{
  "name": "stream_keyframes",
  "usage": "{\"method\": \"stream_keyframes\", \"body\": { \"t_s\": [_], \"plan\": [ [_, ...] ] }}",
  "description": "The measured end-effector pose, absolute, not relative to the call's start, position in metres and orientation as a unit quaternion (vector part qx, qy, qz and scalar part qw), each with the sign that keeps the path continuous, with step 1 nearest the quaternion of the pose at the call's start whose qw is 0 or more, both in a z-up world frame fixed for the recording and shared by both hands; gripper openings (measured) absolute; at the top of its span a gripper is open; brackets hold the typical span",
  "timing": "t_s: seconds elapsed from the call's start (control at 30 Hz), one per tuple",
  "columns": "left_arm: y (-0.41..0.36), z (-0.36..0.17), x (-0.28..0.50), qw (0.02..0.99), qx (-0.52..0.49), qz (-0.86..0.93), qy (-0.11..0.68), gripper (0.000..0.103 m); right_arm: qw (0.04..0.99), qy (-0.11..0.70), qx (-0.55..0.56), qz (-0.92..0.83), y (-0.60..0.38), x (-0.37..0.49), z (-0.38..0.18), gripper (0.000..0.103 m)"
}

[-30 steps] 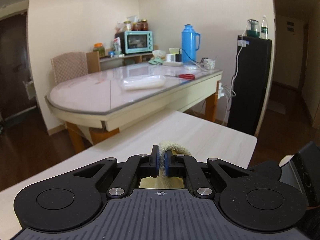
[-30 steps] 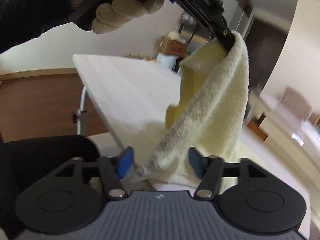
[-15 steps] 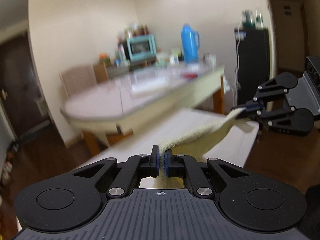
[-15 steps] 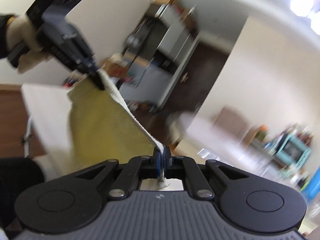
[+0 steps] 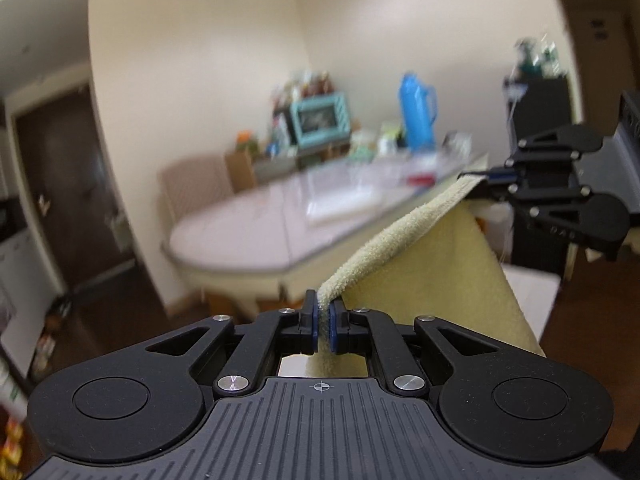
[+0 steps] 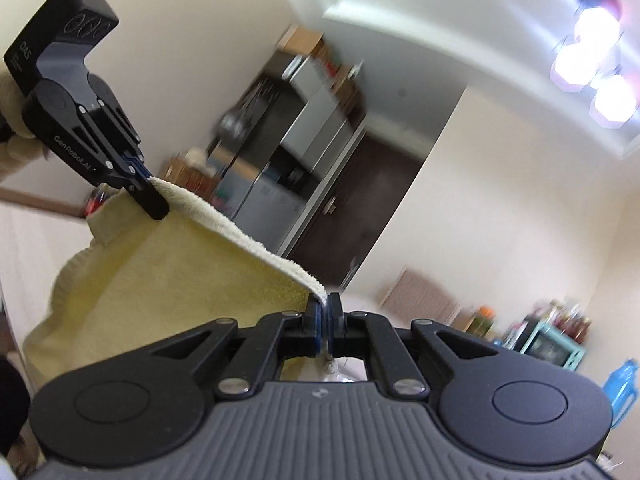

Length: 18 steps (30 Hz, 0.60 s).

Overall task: Fold towel
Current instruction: 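Lift the towel with both grippers and shake it out, spreading it open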

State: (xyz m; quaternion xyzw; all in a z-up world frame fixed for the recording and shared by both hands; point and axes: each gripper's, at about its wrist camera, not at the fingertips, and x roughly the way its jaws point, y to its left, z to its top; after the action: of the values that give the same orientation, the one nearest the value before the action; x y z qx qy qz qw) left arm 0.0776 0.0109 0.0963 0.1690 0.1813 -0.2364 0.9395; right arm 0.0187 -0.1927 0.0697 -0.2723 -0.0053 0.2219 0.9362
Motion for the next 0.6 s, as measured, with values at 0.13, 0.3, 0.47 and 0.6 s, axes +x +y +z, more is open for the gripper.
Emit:
{"method": "stream_keyframes", "body": {
  "t_s": [0.13,0.3,0.47,0.6],
  "plan": [
    [0.007,0.063,0.121,0.93,0.195,-0.223,0.219,0.006,0.931,0.045,-0.28,0.228,-0.18,0.064,0.048,0.004],
    [0.003,0.024,0.178,0.921,0.205,-0.207,0.258,0.007,0.924,0.122,-0.282,0.228,-0.163,0.127,0.015,0.004],
    [-0.002,-0.011,0.217,0.911,0.216,-0.195,0.292,0.01,0.912,0.201,-0.273,0.23,-0.153,0.174,-0.013,0.004],
    [0.001,-0.027,0.23,0.908,0.22,-0.184,0.305,0.023,0.904,0.231,-0.276,0.231,-0.151,0.19,-0.026,0.01]
  ]
}}
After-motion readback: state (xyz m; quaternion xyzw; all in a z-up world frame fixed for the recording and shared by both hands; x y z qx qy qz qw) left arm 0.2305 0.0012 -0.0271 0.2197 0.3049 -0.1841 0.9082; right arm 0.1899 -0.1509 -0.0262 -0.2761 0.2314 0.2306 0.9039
